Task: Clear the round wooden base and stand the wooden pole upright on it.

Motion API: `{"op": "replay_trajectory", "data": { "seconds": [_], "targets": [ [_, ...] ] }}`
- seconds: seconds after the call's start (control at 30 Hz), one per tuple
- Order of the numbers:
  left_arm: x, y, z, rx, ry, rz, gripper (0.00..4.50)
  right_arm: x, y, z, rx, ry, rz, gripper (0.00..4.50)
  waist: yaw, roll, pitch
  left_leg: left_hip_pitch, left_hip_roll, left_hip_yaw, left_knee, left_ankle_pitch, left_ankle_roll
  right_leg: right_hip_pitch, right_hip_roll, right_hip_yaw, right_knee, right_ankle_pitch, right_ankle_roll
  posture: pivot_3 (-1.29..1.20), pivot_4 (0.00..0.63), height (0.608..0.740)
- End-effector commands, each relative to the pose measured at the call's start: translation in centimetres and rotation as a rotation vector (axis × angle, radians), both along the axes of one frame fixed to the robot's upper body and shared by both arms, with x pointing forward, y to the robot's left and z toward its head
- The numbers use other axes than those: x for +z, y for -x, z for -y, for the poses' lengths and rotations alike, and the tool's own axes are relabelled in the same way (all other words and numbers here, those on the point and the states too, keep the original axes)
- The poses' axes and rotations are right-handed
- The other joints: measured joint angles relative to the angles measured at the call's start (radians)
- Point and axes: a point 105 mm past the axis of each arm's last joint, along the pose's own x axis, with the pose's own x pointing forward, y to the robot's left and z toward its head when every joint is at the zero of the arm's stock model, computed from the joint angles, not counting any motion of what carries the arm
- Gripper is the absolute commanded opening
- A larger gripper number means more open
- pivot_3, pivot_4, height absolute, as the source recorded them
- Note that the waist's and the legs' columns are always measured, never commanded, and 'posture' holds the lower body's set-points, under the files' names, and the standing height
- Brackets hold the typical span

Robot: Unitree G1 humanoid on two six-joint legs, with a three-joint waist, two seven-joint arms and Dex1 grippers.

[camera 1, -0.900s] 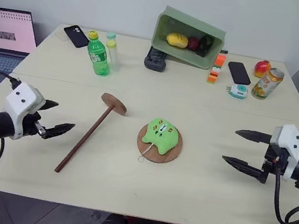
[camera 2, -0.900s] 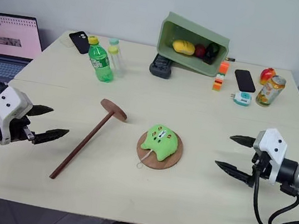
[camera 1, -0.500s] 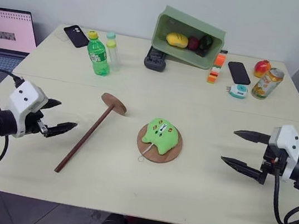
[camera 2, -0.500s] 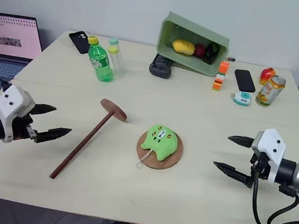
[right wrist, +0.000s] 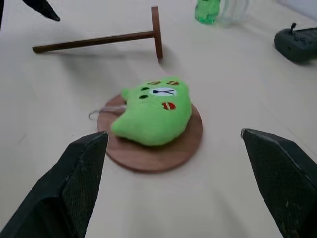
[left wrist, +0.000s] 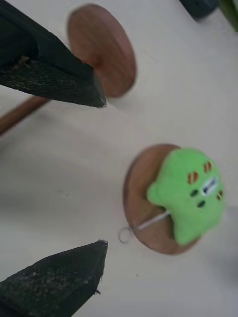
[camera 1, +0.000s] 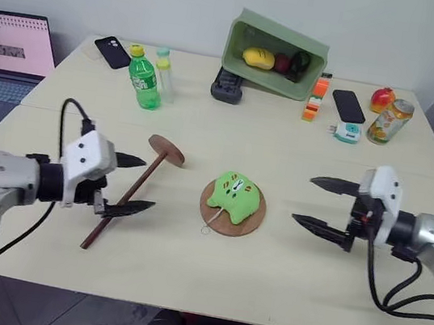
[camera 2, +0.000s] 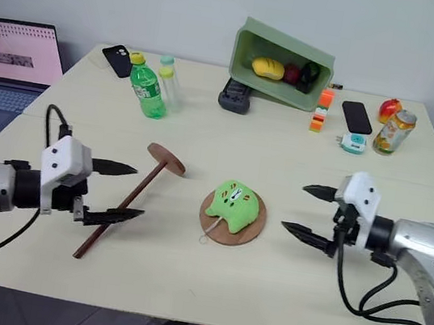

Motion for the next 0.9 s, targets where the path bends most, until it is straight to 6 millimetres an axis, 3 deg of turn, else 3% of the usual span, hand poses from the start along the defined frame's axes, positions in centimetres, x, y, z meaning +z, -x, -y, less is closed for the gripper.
{"op": "replay_trajectory", "data": {
  "seconds": [0.03, 0.37, 0.63, 0.9],
  "targets": [
    [-0.1, 0.1, 1.3, -0.057, -0.008, 0.009, 4.46, -1.0, -0.9, -2.5, -0.027, -0.027, -0.018, 4.5, -0.001, 0.0, 0.0, 0.0, 0.0, 0.0, 0.0, 0.0, 0.0, 0.0, 0.0, 0.0, 0.0, 0.0, 0.0, 0.0, 0.15, 0.74],
    [-1.9, -0.1, 1.2, -0.083, -0.024, -0.007, 4.46, -4.5, -4.4, -6.0, -0.11, -0.042, -0.082, 4.5, -0.004, 0.0, 0.0, -0.01, -0.001, 0.0, 0.002, 0.0, 0.0, -0.011, 0.0, 0.0, 0.003, 0.0, 0.0, 0.0, 0.15, 0.74],
    [-2.6, -0.3, 1.3, -0.097, -0.033, 0.016, 4.46, -6.2, -5.1, -7.1, -0.092, -0.009, -0.147, 4.5, -0.004, 0.0, 0.0, -0.011, -0.001, 0.001, 0.002, 0.0, 0.0, -0.013, 0.0, 0.0, 0.006, 0.0, 0.0, 0.0, 0.15, 0.74],
    [-3.0, -0.3, 1.1, -0.095, -0.027, 0.034, 4.5, -6.2, -4.9, -7.4, -0.052, 0.029, -0.088, 2.87, -0.004, 0.0, 0.0, -0.01, -0.001, 0.001, 0.003, 0.0, 0.0, -0.014, 0.001, 0.0, 0.007, 0.0, 0.0, 0.0, 0.15, 0.74]
  ]
}}
